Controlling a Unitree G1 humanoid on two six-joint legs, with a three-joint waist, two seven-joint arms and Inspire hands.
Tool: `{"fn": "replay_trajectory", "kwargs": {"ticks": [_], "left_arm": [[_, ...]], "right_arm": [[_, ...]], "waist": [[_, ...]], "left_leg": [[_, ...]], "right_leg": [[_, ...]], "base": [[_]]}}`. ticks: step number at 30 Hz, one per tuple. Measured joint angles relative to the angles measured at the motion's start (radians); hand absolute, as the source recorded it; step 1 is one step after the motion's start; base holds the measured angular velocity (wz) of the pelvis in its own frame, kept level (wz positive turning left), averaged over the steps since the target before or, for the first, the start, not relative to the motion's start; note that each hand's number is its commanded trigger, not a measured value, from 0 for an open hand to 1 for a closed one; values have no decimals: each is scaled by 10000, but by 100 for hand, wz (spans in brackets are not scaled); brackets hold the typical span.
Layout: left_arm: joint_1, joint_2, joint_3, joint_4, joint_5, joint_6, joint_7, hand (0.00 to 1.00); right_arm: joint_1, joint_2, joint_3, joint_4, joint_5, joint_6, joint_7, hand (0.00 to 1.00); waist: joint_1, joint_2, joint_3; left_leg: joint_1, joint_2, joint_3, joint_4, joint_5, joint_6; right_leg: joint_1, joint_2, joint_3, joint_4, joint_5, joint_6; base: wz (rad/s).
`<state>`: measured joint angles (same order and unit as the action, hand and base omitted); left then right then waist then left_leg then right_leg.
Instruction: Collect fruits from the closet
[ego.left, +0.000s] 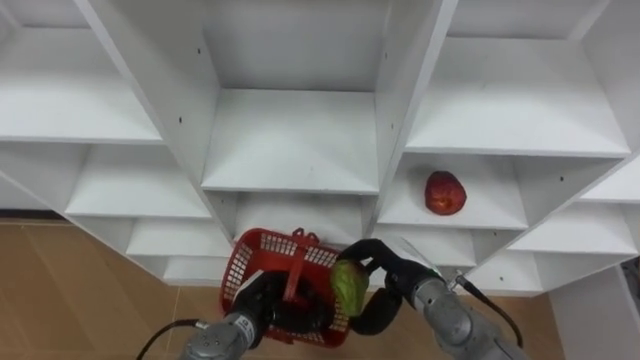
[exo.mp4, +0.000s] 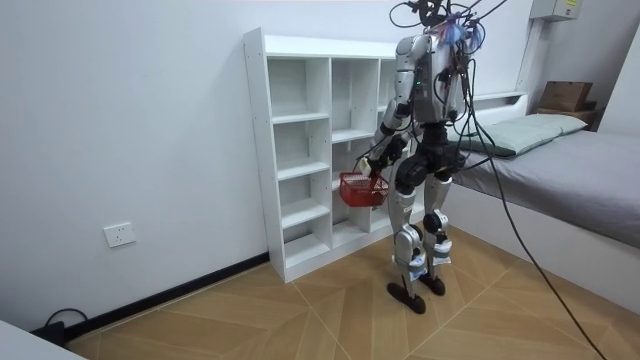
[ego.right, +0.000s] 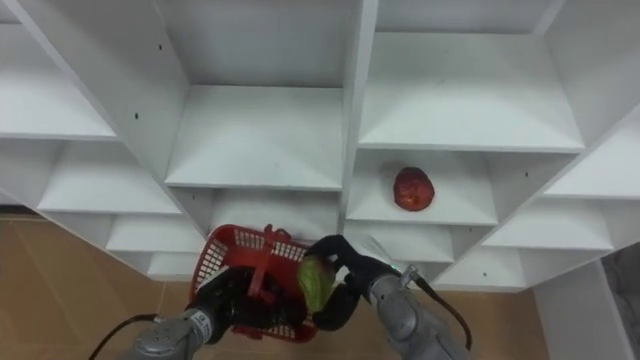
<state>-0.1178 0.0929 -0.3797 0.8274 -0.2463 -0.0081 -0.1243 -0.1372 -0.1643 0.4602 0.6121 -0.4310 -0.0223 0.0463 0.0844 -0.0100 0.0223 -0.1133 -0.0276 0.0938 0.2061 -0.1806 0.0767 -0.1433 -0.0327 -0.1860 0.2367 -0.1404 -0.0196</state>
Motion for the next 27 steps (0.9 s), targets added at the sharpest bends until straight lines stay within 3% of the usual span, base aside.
{"fn": "replay_trajectory", "kwargs": {"ticks": [1,2,4,5,27], "left_arm": [[0,-21,-37,0,-47,-1,-3,100],[0,-23,-94,4,-142,0,-15,100],[0,-29,-137,44,-282,-1,-22,100],[0,-28,-154,60,-300,-1,-23,100],[-5,-105,-373,58,-366,18,-157,100]], "right_arm": [[-22,6,10,0,32,0,1,100],[-65,14,16,-3,43,0,1,91],[-129,34,17,-9,44,0,2,36],[-146,39,17,-10,45,0,3,0],[-341,137,288,-32,771,-1,148,0]], "waist": [[14,0,0],[17,3,2],[19,10,1],[19,15,0],[-28,111,-4]], "left_leg": [[0,0,-5,-1,0,0],[0,0,-7,-1,0,0],[0,0,-7,0,0,0],[0,0,-7,0,0,0],[-123,-2,10,10,4,1]], "right_leg": [[4,-12,-97,1,0,0],[6,-13,-104,1,0,0],[8,-13,-104,1,0,0],[9,-13,-104,1,0,0],[-115,-21,-76,-1,0,0]], "base": [[0],[0],[0],[0],[0]]}}
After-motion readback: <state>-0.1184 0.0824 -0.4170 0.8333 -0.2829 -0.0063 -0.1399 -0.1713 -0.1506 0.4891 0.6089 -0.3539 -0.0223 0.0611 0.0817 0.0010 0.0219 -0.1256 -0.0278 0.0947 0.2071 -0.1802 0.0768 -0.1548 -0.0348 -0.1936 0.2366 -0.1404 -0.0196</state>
